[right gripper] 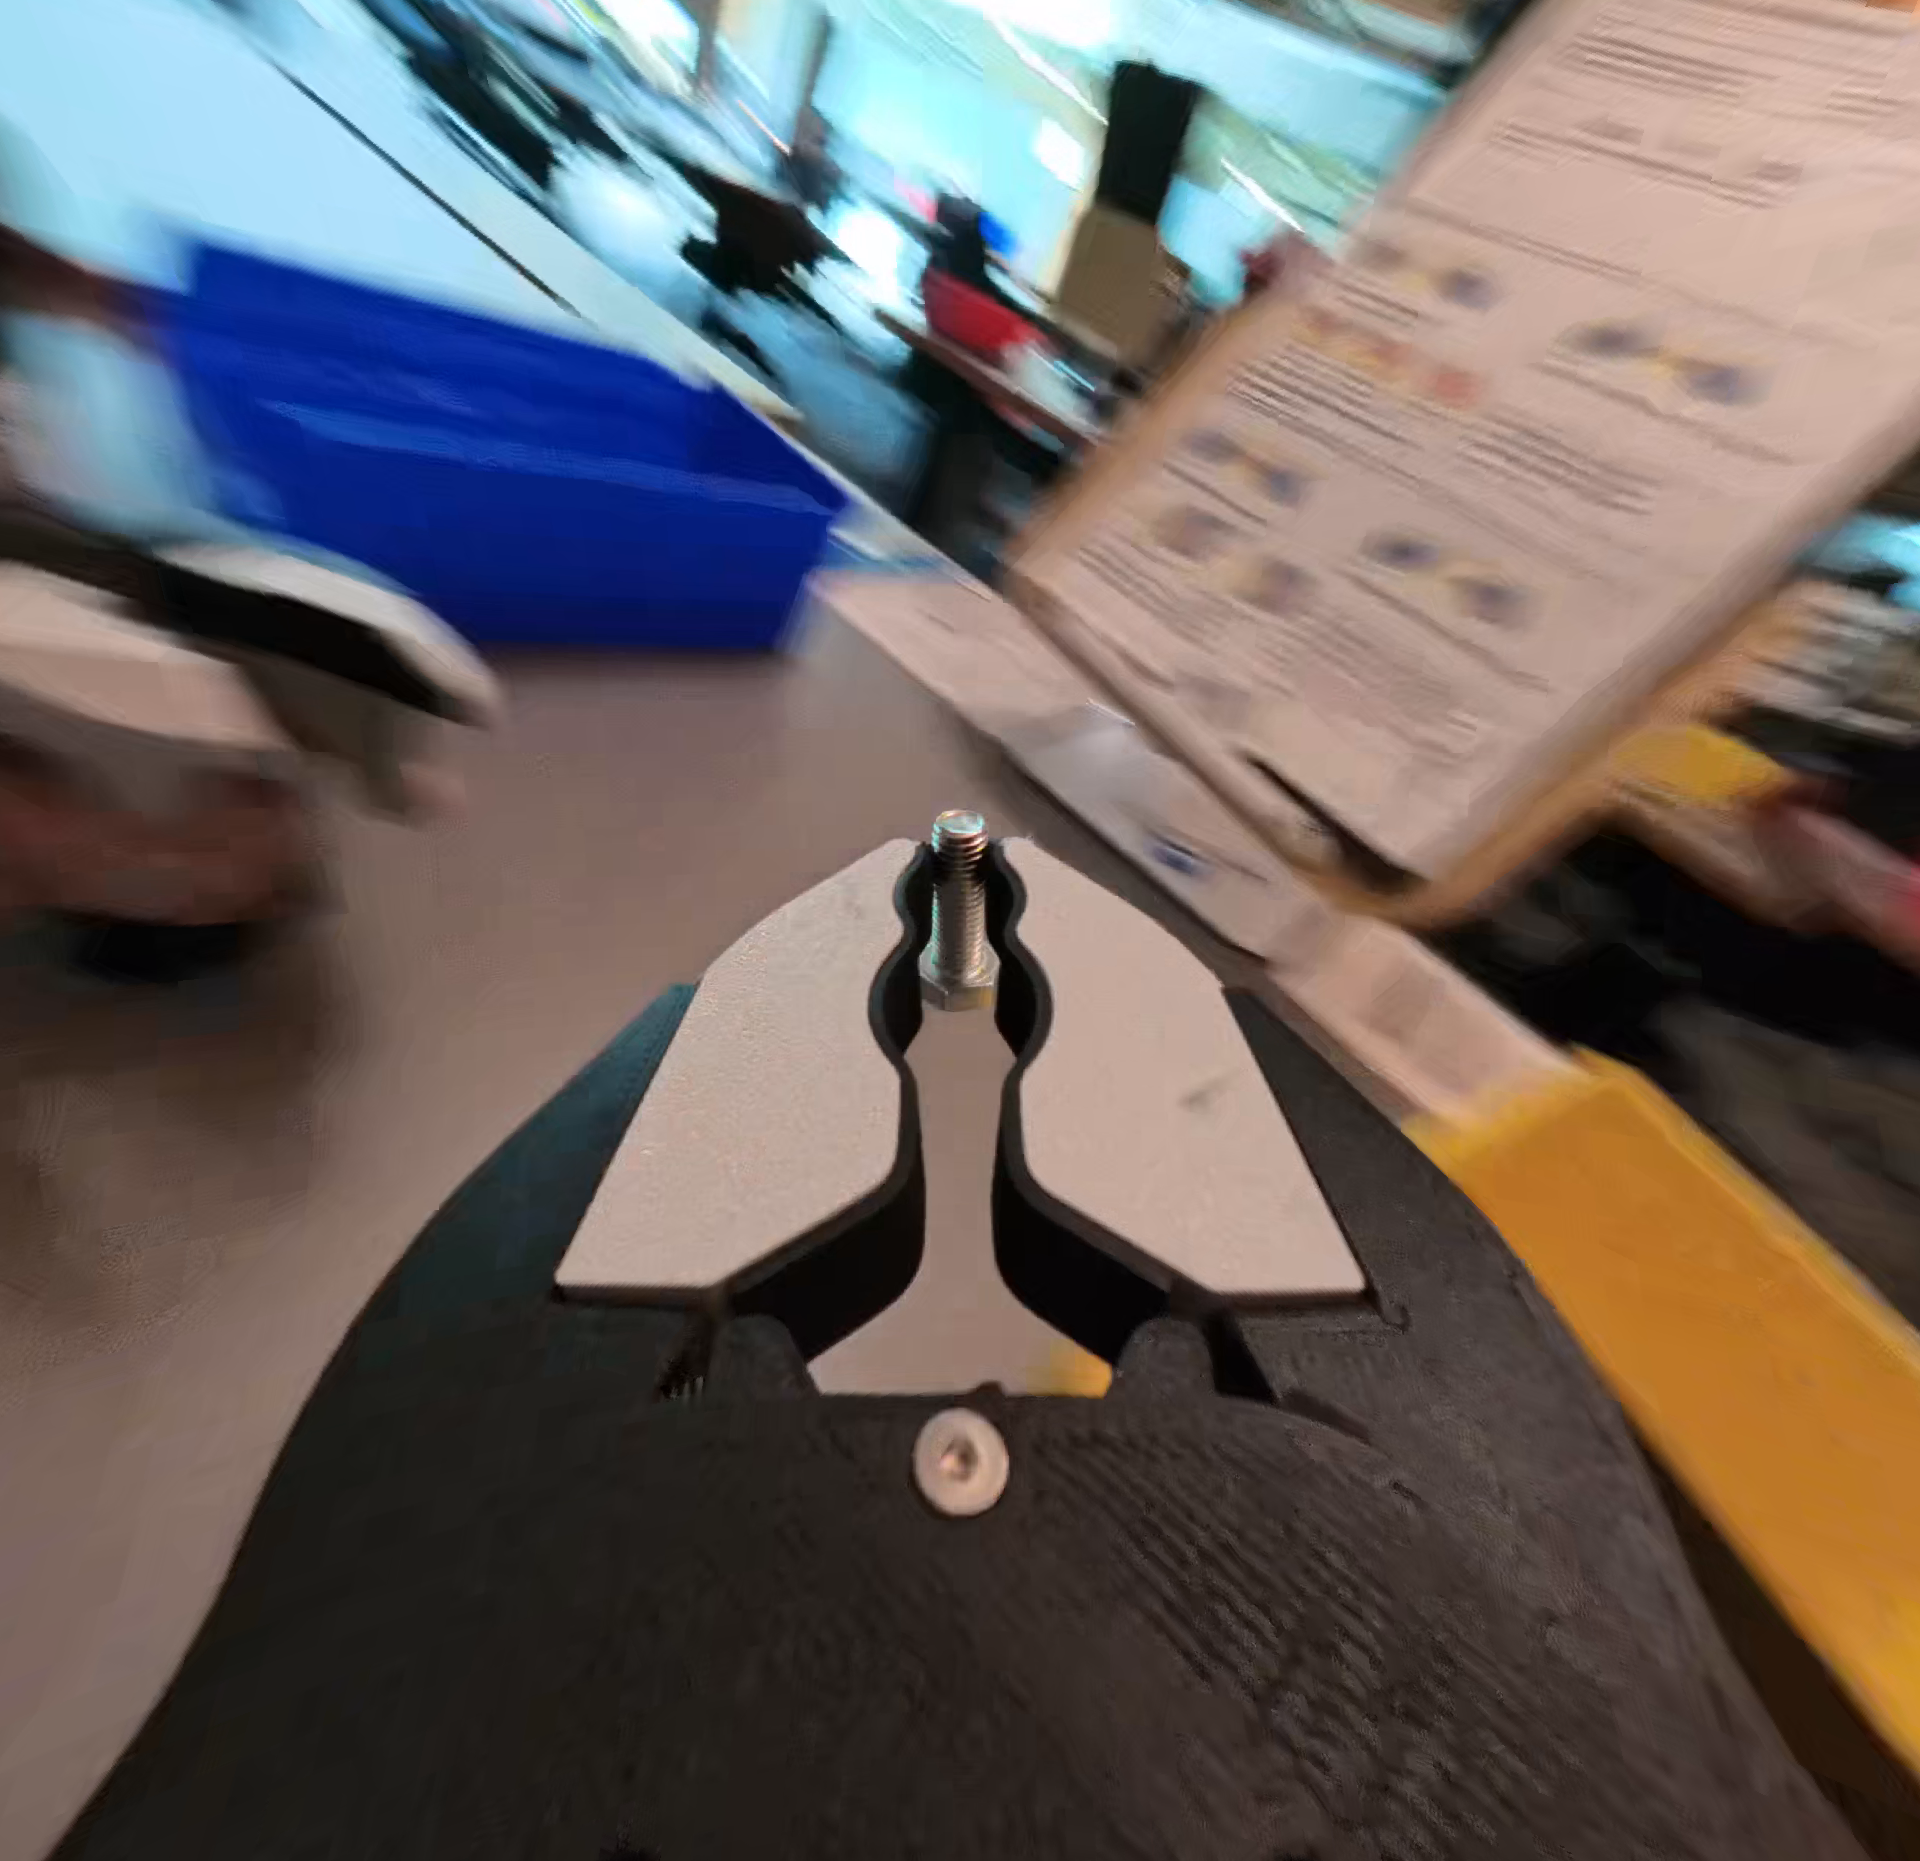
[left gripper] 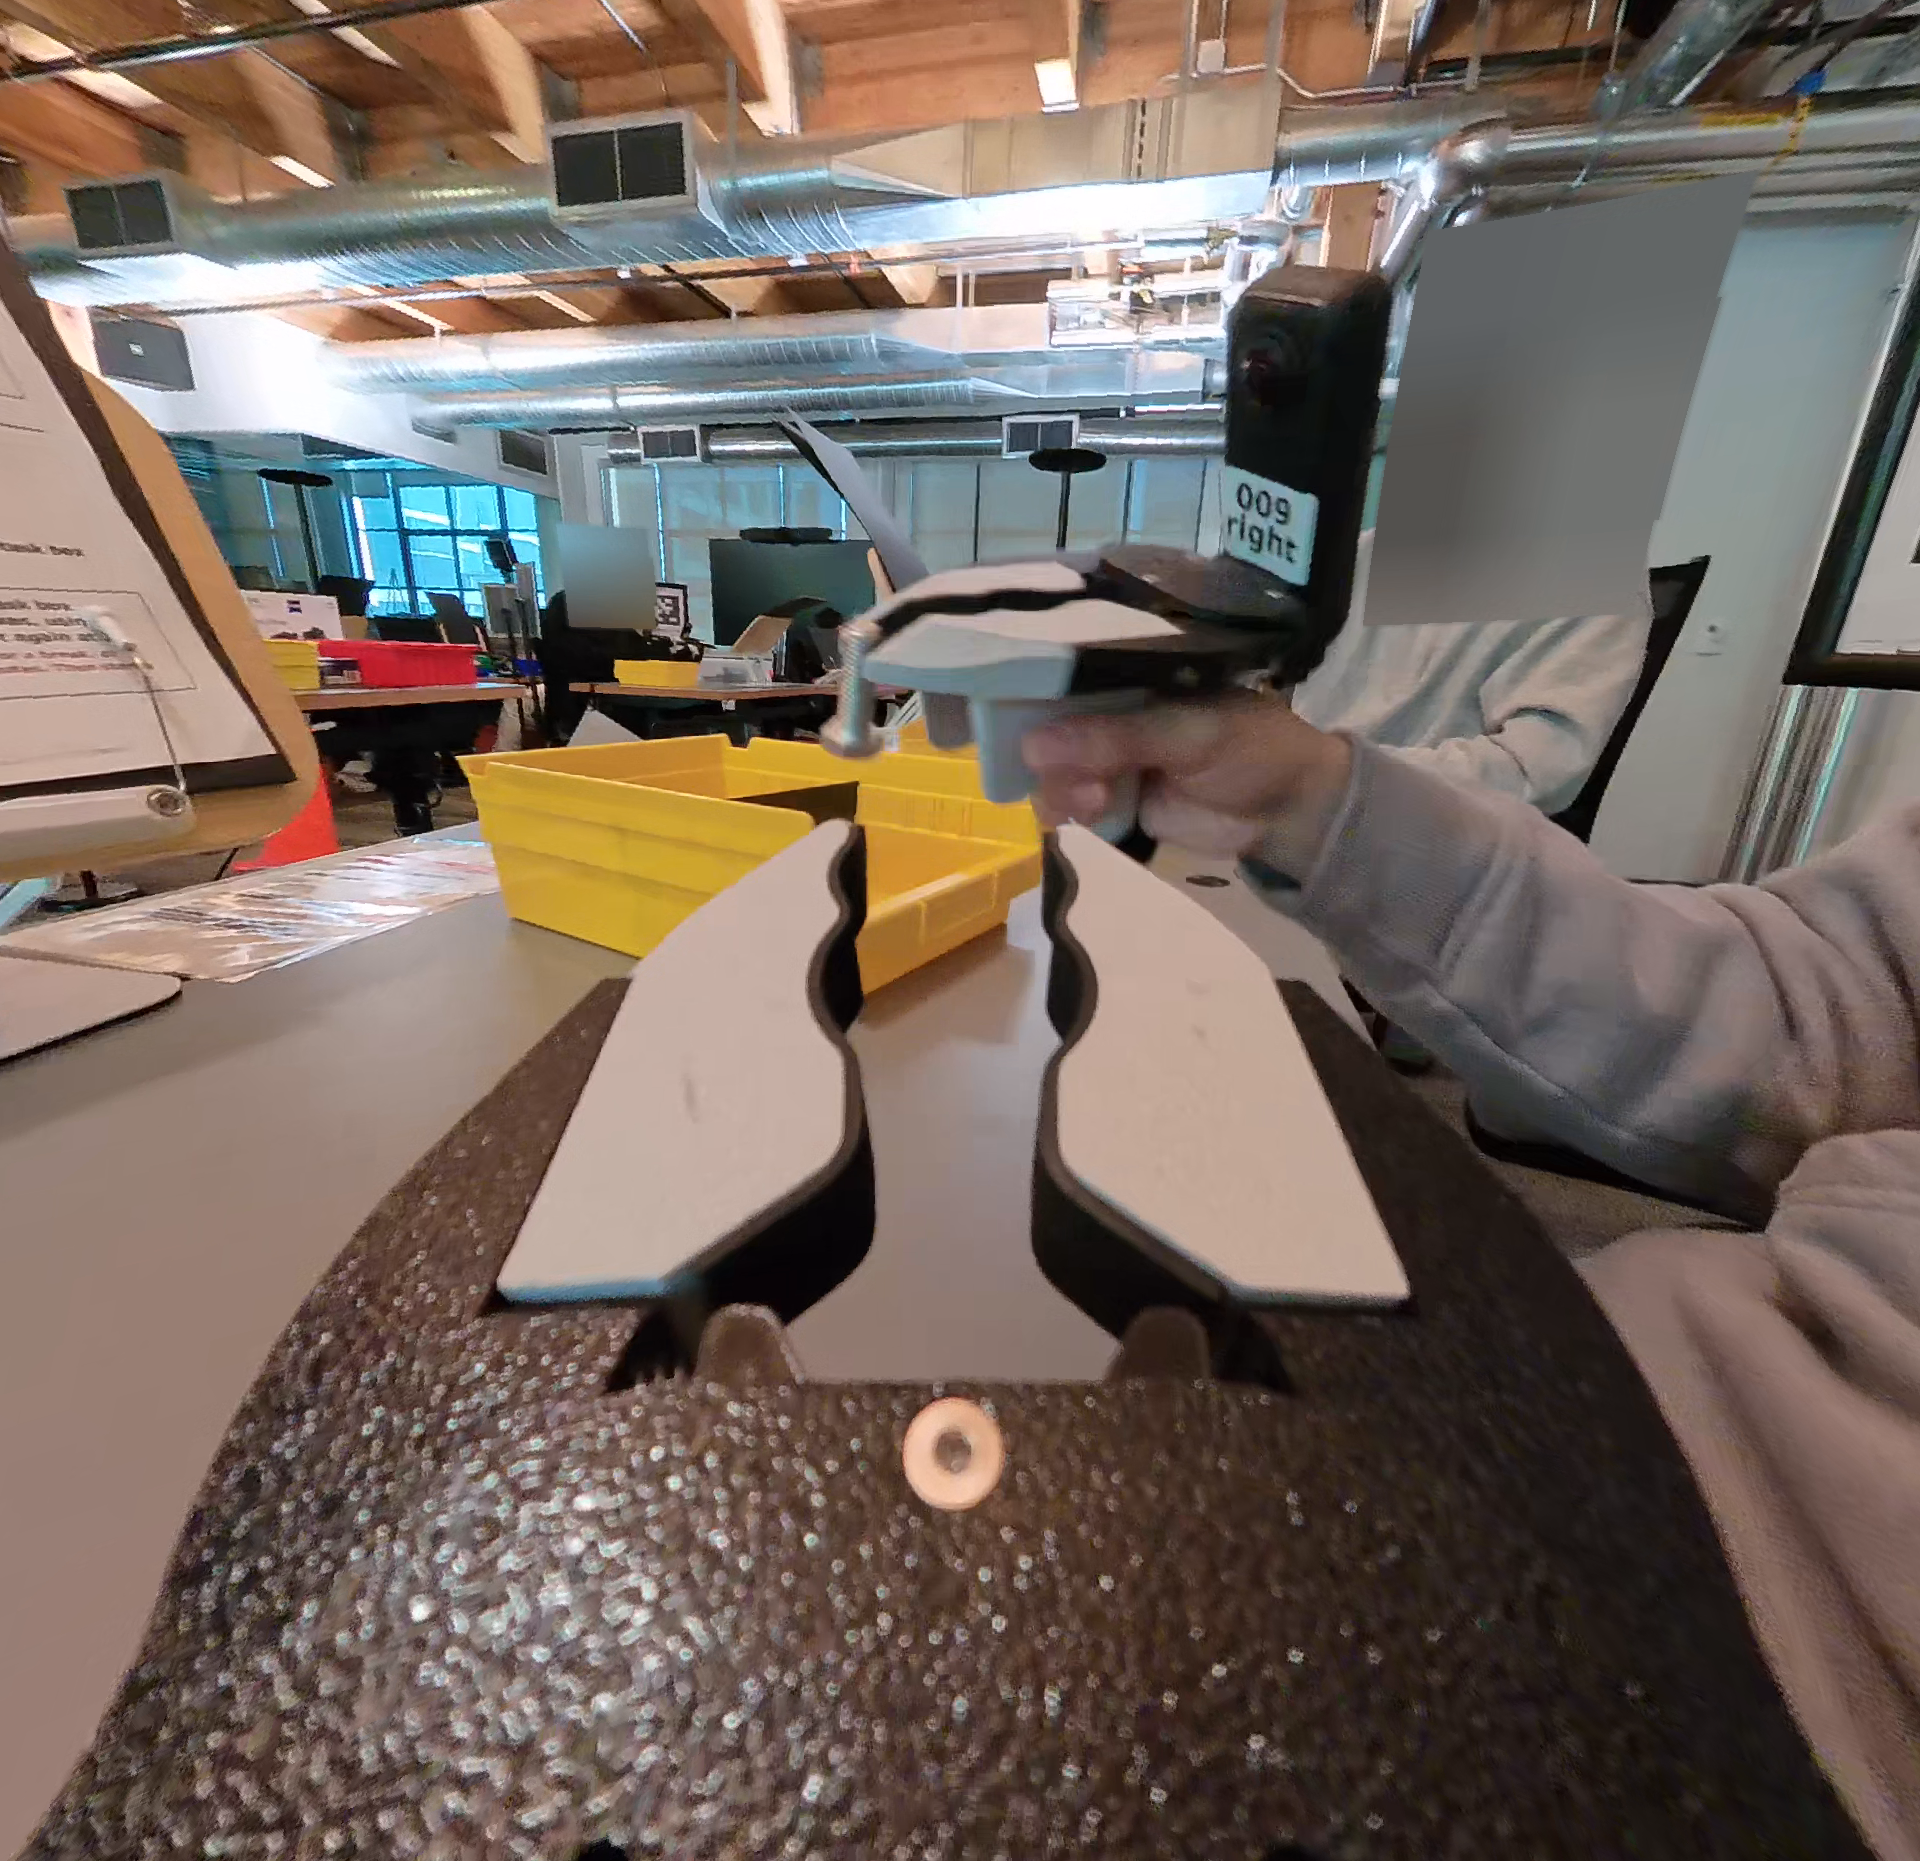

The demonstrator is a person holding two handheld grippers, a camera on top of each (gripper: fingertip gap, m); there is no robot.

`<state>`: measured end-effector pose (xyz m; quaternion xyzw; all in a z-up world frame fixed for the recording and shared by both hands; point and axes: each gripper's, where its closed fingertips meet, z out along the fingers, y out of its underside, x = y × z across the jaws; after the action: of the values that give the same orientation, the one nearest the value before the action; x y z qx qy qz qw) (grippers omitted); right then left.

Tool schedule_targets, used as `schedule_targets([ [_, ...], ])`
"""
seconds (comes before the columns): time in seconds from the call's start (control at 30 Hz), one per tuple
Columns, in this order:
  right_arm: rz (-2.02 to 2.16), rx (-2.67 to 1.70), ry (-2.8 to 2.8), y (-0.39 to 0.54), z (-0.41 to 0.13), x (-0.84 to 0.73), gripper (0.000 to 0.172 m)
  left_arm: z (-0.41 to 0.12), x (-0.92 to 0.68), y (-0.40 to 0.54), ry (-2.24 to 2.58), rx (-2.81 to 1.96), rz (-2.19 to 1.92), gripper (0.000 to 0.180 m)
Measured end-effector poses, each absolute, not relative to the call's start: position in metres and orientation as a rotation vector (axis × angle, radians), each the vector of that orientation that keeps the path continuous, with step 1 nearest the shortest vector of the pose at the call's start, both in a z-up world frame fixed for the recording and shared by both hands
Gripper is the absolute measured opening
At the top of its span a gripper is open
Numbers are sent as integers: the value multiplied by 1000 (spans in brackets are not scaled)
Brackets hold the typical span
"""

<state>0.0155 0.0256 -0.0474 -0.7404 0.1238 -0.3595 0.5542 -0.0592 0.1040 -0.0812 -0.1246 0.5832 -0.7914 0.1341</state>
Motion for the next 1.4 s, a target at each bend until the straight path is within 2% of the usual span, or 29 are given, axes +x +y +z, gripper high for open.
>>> schedule_targets([
  [0.13,-1392,-2062,537,-87,-38,120,10,-82,-61,99,1715,-365,-2320,31],
  [0.27,-1448,-2416,674,-163,-70,210,9,-86,-61,97,1745,-350,-2275,32],
  [0.43,-1415,-2633,793,-206,-113,261,9,-86,-59,98,1745,-364,-2275,31],
  [0.53,-1328,-2617,855,-206,-137,272,10,-86,-59,98,1739,-368,-2279,31],
  [0.63,-1315,-2510,928,-203,-142,275,19,-86,-59,99,1736,-369,-2271,31],
  [0.83,-1366,-2273,923,-183,-99,250,19,-85,-56,105,1726,-372,-2211,31],
  [0.97,-1168,-2055,895,-142,-73,196,22,-69,-47,133,1667,-449,-2117,31],
  [1.07,-1005,-1910,809,-107,-65,149,22,-40,-26,198,1554,-742,-1941,30],
  [1.17,-931,-1868,729,-87,-70,113,22,-36,-7,301,1469,-1152,-1555,26],
  [1.27,-899,-1857,674,-76,-74,94,22,-64,3,384,1588,-1488,-1180,28],
  [1.4,-855,-1836,660,-67,-75,92,22,-121,8,434,1822,-1966,-884,27],
])
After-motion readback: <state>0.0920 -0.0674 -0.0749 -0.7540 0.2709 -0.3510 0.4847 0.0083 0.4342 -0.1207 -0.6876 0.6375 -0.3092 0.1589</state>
